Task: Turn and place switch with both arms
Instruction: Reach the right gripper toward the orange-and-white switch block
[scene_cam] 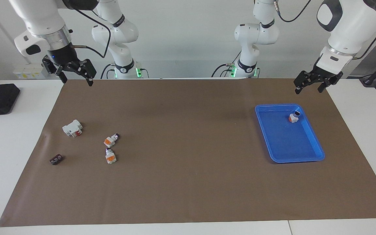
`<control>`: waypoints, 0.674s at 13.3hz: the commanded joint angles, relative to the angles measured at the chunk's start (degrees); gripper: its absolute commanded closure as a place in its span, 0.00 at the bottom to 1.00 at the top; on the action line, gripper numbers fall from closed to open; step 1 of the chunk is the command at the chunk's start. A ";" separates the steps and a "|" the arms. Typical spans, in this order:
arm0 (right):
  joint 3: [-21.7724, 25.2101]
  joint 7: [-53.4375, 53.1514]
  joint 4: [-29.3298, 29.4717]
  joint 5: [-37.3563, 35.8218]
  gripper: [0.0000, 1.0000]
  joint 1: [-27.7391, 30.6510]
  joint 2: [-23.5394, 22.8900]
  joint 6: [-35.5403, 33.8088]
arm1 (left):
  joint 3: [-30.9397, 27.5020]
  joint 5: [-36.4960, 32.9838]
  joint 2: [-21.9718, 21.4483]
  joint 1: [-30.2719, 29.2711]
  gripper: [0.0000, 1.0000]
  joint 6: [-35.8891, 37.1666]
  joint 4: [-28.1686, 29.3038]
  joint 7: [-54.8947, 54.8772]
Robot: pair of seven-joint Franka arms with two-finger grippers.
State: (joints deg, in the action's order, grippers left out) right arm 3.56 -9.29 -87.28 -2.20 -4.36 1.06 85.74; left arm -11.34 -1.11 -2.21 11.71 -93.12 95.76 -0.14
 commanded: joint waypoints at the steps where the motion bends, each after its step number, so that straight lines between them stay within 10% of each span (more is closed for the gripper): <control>1: -0.22 -0.20 -1.30 -0.08 0.00 0.23 1.04 -0.05 | 0.00 -1.00 -1.13 0.06 0.00 0.40 0.92 -0.03; 6: -0.31 -0.12 -3.49 1.41 0.00 -0.55 1.92 4.24 | 0.00 -1.00 -1.13 0.06 0.00 0.40 0.92 -0.03; 9: -0.22 -0.73 -15.60 1.68 0.00 -0.04 4.38 20.02 | 0.00 -1.00 -1.13 0.06 0.00 0.40 1.01 -0.03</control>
State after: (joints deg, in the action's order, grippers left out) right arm 3.40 -9.56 -92.69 -1.41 -5.21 2.07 96.22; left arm -11.34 -1.11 -2.21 11.71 -93.11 95.76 -0.14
